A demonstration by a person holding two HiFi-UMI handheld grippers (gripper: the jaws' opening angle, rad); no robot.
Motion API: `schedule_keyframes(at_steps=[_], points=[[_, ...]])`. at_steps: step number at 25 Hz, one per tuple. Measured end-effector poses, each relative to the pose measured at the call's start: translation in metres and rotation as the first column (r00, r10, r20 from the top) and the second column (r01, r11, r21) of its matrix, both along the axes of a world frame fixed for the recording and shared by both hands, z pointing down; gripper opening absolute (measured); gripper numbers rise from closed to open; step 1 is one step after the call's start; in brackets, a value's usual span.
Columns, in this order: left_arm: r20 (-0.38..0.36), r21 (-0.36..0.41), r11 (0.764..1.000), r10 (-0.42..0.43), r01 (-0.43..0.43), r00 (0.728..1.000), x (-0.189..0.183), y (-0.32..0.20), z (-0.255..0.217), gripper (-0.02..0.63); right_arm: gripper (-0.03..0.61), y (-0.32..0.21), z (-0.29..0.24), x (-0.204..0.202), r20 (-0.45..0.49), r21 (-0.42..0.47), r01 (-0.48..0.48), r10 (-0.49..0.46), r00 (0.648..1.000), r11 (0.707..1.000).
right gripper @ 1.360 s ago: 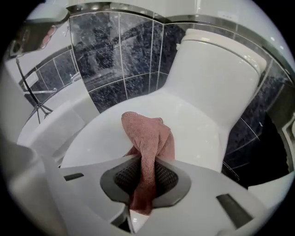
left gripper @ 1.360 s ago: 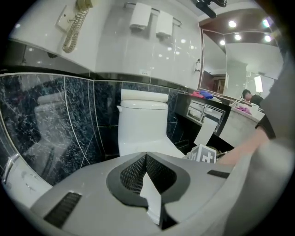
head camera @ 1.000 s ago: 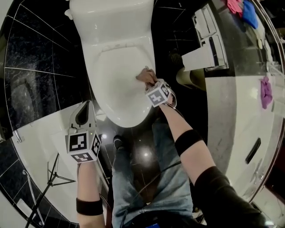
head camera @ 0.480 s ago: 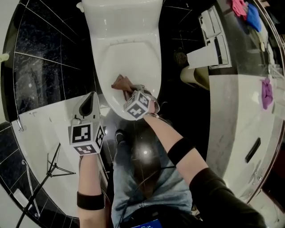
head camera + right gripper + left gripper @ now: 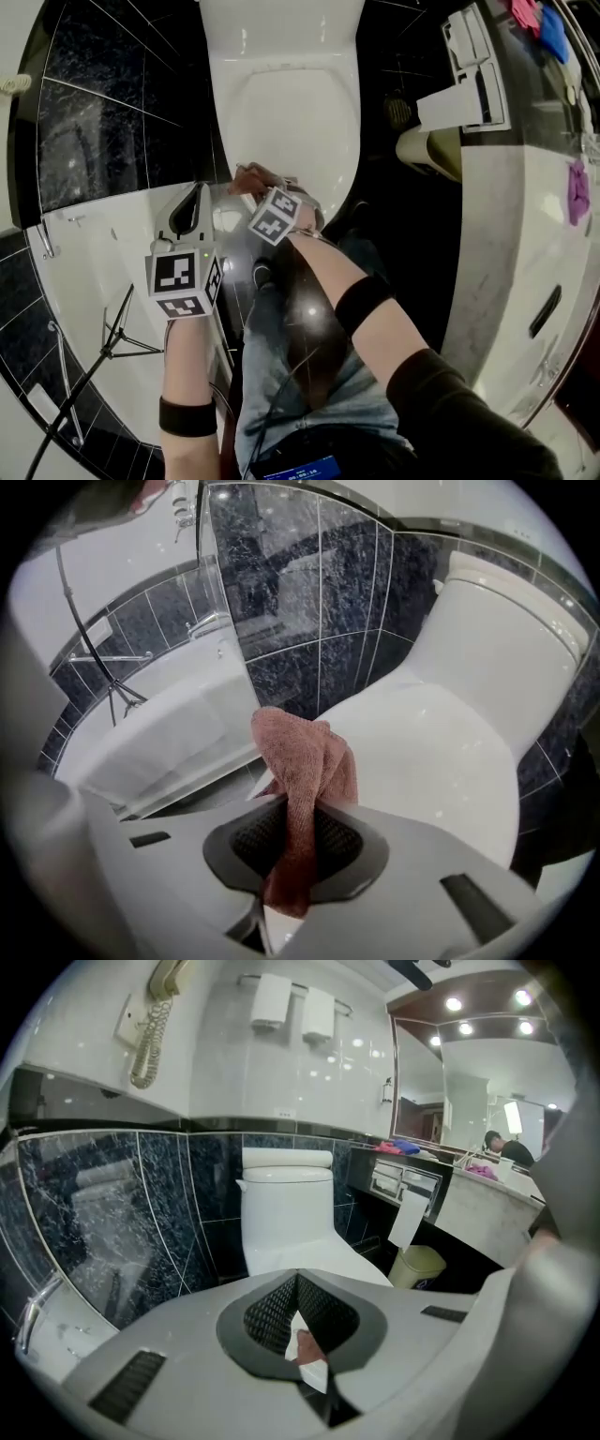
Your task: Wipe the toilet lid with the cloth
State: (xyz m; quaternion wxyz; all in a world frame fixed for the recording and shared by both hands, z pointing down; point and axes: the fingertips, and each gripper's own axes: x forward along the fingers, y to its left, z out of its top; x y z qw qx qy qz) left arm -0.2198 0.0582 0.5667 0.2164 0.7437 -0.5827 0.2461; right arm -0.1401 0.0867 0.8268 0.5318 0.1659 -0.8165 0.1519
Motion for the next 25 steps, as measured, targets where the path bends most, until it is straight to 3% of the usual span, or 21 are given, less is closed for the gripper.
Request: schedule_keyframes(at_steps=[4,8,15,19,21,25], points=[[0.014,-0.014,0.999,0.047,-0.047,0.999,0.011,0.009,0.007,0.002,0.074,-0.01,0.003,0.073,-0.024,0.004,-0.12,0.12,0.992,0.993],[-0.002,-0.024,0.997,0.071,-0.071,0.997,0.025,0.016,0.013,0.002,0.074,-0.036,-0.009,0.148,-0.077,0.092,-0.193,0.2,0.977,0.977],[-0.028,-0.037,0.996,0.075,-0.076,0.997,0.037,0.024,0.022,0.002,0.074,-0.046,-0.001,0.22,-0.135,0.105,-0.313,0.326,0.936,0.944],[-0.026,-0.036,0.996,0.076,-0.077,0.997,0.037,0.028,0.019,0.002,0.074,-0.043,-0.002,0.228,-0.183,0.114,-0.303,0.32,0.929,0.946],[-0.025,-0.031,0.997,0.069,-0.07,0.997,0.035,0.029,0.015,0.002,0.074,-0.036,-0.01,0.212,-0.171,0.123,-0.29,0.308,0.936,0.949],[-0.022,-0.023,0.998,0.049,-0.05,0.999,0.029,0.032,0.005,0.002,0.074,0.011,-0.034,0.107,-0.029,0.122,-0.147,0.151,0.988,0.982]])
